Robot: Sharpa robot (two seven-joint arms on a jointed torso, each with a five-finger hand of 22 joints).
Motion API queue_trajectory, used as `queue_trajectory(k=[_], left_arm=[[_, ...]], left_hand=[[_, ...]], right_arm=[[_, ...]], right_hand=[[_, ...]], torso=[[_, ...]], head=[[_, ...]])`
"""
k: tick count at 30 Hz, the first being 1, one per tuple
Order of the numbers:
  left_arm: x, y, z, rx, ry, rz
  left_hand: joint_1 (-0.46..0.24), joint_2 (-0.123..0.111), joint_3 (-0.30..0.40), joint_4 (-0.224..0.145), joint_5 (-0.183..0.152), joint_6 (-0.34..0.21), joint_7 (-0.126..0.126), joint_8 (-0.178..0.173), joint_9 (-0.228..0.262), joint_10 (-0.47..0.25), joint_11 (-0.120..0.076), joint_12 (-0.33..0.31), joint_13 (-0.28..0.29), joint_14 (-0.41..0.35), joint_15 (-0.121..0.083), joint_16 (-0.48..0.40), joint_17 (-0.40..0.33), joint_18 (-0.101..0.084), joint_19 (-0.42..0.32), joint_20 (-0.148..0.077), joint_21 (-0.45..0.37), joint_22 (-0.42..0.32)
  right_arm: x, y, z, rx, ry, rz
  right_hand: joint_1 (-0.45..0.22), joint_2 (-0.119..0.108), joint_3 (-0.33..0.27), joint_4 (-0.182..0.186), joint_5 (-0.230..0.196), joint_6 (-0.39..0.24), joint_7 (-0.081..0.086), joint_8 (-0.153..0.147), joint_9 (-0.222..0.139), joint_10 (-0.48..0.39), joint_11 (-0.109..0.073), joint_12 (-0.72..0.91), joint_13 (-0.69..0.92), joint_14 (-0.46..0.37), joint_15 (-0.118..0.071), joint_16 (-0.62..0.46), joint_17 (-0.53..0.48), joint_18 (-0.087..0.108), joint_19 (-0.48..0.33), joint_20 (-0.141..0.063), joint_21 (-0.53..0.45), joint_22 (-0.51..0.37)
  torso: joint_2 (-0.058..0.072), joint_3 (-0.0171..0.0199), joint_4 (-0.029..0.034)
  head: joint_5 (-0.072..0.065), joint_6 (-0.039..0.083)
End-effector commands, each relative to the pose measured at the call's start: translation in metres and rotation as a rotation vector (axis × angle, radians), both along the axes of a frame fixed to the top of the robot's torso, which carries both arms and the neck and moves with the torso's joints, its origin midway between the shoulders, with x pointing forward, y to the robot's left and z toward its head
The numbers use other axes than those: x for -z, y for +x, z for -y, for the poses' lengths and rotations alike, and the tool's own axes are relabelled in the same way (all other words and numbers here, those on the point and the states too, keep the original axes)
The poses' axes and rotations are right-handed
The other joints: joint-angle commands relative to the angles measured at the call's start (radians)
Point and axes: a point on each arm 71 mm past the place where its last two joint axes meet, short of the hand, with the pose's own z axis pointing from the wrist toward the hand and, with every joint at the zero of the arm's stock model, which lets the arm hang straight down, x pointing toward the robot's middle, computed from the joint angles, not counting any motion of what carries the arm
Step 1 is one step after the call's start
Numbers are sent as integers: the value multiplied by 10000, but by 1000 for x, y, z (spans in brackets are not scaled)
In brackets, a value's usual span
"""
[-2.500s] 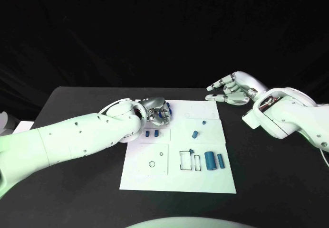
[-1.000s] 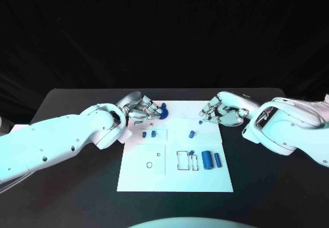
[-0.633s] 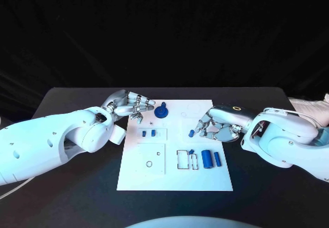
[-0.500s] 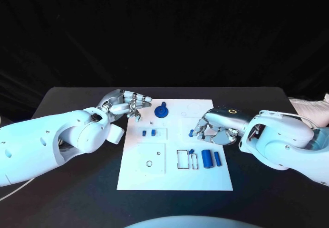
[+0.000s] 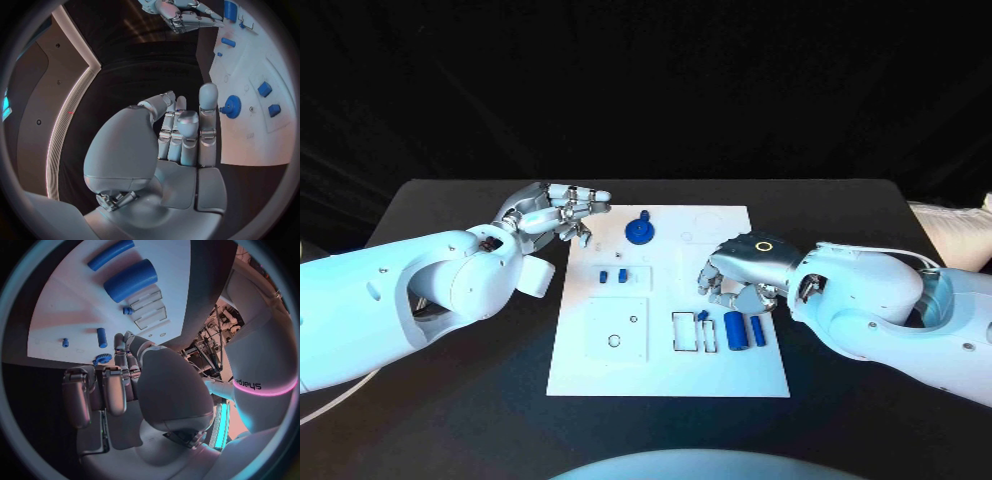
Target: Assemble the parts on the task board
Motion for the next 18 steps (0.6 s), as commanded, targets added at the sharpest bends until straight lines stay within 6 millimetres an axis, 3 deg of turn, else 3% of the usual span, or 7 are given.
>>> queue_trajectory(k=[1, 18], left_arm=[[-2, -1, 1, 110, -434, 76], [-2, -2, -2, 29, -424, 71]], left_hand=[[-63, 55, -75, -1, 49, -106, 7, -56, -20, -101, 17, 58, -15, -40, 5, -65, -22, 147, -88, 17, -80, -31], [-81, 44, -134, -25, 60, -229, 56, -88, -58, -227, 60, 81, -35, 6, 36, 12, 67, 123, -31, 41, -19, 29]], right_arm=[[6, 0, -4, 22, -837, 267], [18, 2, -16, -4, -1660, 180]], right_hand=[[-135, -26, 68, 15, -74, 28, -15, -36, -5, 78, 15, -8, -44, 816, 51, -61, 1488, -4, 731, 83, -61, 2160], [-335, -138, 117, 75, -248, 68, -30, -33, -2, 158, 4, -7, -242, 813, 42, -80, 1463, 3, 716, 70, -82, 2136]], torso=[[6, 15, 1], [3, 13, 3]], head=[[32, -41], [73, -120]])
